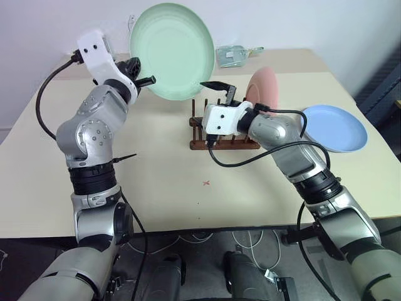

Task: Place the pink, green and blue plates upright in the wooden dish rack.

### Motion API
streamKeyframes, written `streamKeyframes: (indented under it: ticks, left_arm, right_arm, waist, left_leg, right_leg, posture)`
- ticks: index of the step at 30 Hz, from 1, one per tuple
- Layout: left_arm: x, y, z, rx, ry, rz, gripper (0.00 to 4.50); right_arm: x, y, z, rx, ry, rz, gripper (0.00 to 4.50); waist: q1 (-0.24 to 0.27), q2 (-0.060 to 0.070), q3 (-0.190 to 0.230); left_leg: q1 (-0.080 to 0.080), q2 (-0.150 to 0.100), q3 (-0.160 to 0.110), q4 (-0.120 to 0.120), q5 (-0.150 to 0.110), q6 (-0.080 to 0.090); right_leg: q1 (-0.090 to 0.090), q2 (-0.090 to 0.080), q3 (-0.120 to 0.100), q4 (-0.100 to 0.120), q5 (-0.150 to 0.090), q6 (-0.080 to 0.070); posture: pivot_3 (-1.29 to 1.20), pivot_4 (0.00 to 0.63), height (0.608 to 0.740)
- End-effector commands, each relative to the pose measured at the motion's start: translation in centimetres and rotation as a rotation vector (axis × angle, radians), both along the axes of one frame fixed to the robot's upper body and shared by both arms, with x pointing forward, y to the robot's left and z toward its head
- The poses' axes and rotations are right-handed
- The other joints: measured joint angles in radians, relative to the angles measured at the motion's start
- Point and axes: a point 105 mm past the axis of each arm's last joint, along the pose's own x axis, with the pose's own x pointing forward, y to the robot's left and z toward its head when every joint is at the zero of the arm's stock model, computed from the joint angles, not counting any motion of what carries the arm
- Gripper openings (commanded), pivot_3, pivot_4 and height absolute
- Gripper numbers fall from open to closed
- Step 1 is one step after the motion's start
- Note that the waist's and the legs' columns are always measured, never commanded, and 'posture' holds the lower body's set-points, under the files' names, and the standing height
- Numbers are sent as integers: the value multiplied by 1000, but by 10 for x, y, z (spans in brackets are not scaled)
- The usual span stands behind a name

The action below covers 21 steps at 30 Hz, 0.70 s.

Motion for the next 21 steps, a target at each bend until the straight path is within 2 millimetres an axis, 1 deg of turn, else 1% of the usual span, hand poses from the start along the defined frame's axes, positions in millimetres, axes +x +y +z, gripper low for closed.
streamKeyframes:
  ticks: [1, 5, 8, 11, 16, 18, 20, 21]
  left_arm:
    - [-13, -20, 23, 44, -66, -86, 0]
    - [-19, -33, 26, 55, -67, -143, 0]
    - [-22, -38, 24, 66, -55, -171, 0]
    - [-21, -35, 22, 51, -42, -162, 0]
    - [-21, -32, 21, 26, -39, -159, 0]
    - [-20, -31, 19, 10, -35, -156, 0]
    - [-20, -28, 21, -20, -45, -155, 0]
    - [-20, -24, 26, -65, -76, -156, 329]
  right_arm:
    - [3, 4, 21, -5, -135, 4, 4479]
    - [10, 3, 20, -37, -175, -15, 4479]
    - [12, 4, 19, -47, -192, -15, 4479]
    - [11, 4, 19, -48, -201, -3, 3686]
    - [11, 3, 16, -60, -210, -6, 1236]
    - [12, 1, 18, -59, -219, -13, 143]
    - [12, 0, 20, -53, -233, -20, 57]
    - [10, 0, 21, -45, -238, -15, 15]
  waist:
    - [0, 0, 0]
    - [-1, 0, 0]
    - [-2, 0, 0]
    - [-3, 0, 0]
    - [-2, 0, 0]
    - [-2, 0, 0]
    - [-1, 0, 0]
    - [-1, 0, 0]
  left_leg:
    - [0, 0, 0, 0, 0, 0]
    - [0, 0, 0, 0, 0, 0]
    - [0, 0, 0, 0, 0, -1]
    - [0, 0, 0, 0, 0, -1]
    - [0, 0, 0, 0, 1, -1]
    - [0, 0, 0, 0, 1, -1]
    - [0, 0, 0, 0, 1, -1]
    - [0, 0, 0, 0, 1, -1]
  right_leg:
    - [0, 0, 0, 0, 0, 0]
    - [0, 0, 0, 0, 0, 0]
    - [0, 0, 0, 0, 0, 0]
    - [0, 0, 0, 0, 0, 0]
    - [0, 0, 0, 0, 0, 0]
    - [0, 0, 0, 0, 0, 0]
    - [0, 0, 0, 0, 0, 0]
    - [0, 0, 0, 0, 0, 0]
  posture:
    - [0, 150, 740]
    - [0, 150, 740]
    - [0, 150, 740]
    - [0, 150, 740]
    - [0, 150, 740]
    - [0, 150, 740]
    - [0, 150, 740]
    - [0, 150, 740]
